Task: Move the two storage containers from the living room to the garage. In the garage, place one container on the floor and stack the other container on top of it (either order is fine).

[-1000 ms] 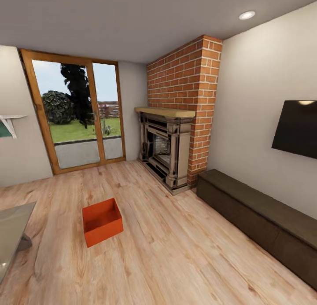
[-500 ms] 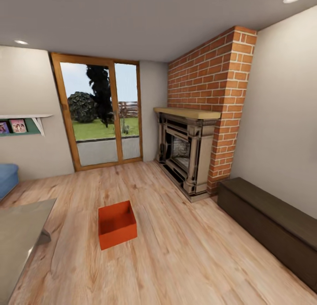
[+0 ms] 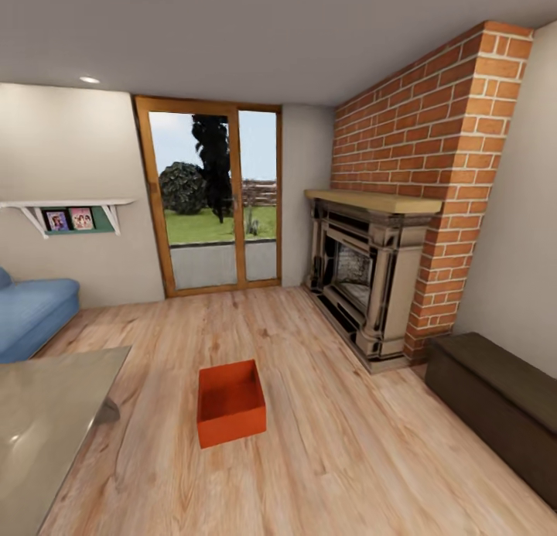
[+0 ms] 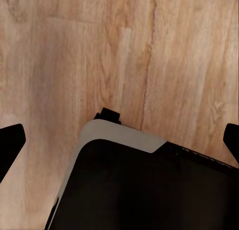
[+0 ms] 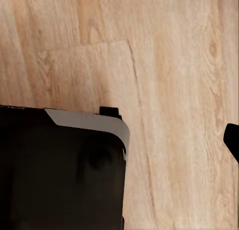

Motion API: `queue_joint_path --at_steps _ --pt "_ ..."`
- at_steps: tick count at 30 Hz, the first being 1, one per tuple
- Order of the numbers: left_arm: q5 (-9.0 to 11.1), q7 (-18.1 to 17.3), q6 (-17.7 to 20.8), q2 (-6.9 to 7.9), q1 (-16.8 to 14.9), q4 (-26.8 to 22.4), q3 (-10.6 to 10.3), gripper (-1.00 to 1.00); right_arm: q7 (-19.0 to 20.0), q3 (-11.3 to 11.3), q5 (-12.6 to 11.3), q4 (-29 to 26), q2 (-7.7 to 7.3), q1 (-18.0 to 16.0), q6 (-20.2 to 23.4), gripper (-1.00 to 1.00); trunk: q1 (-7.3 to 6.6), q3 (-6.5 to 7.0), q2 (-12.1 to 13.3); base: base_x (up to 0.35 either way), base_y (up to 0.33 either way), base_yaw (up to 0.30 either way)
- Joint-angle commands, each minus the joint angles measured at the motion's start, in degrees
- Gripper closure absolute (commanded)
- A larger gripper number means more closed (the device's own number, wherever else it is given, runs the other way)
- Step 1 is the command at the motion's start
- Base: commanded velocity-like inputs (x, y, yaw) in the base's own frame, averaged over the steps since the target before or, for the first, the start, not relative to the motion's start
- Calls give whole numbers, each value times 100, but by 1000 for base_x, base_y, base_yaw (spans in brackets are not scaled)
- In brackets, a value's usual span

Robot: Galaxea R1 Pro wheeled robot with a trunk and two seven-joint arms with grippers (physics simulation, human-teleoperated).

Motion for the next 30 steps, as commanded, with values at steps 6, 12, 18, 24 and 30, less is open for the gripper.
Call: queue_joint_path --at_steps 6,12,18,24,30 --pt "39 18 -12 6 -4 -2 -48 -100 -36 -13 61 16 1 -8 -25 -100 4 -9 -6 325 0 270" --pt "39 18 -16 15 -4 -2 -48 -100 -41 20 82 16 -3 -8 -22 -100 4 -9 -6 325 0 149" --pt "39 18 -23 16 -4 -2 -48 -100 -58 73 122 9 -1 -8 -27 -100 4 -9 -6 325 0 10" --pt "39 18 -42 16 -2 -2 -48 -100 -59 77 130 7 -6 -8 -28 -100 4 -9 -6 325 0 0" --pt "39 18 -45 8 -4 -2 -48 -100 -30 75 139 7 -11 -8 -25 -100 4 -9 -6 325 0 0"
